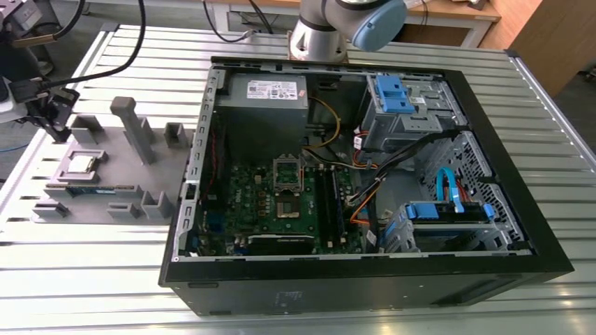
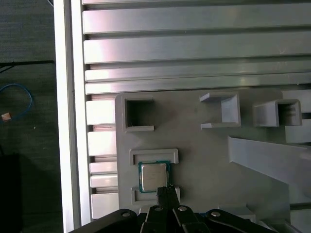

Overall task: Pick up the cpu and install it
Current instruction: 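Pick up the cpu and move it towards the insertion slot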

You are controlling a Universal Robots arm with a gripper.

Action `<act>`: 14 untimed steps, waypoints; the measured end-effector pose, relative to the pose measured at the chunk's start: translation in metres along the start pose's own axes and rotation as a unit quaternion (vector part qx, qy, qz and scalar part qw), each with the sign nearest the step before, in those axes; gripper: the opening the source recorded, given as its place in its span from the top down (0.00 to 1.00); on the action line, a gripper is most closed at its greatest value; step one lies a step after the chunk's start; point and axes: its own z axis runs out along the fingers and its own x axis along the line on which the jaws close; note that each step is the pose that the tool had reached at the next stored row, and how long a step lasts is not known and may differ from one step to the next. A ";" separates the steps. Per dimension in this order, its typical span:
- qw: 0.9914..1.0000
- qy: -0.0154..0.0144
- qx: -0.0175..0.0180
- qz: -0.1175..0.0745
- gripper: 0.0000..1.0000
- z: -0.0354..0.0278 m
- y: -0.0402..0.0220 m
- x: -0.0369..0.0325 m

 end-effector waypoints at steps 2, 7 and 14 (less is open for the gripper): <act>1.000 0.000 0.000 0.000 0.89 0.0005 0.0000 0.0000; 1.000 0.000 0.000 0.000 0.89 0.0023 -0.0001 0.0002; 1.000 0.000 0.000 0.000 0.89 0.0044 -0.0002 0.0004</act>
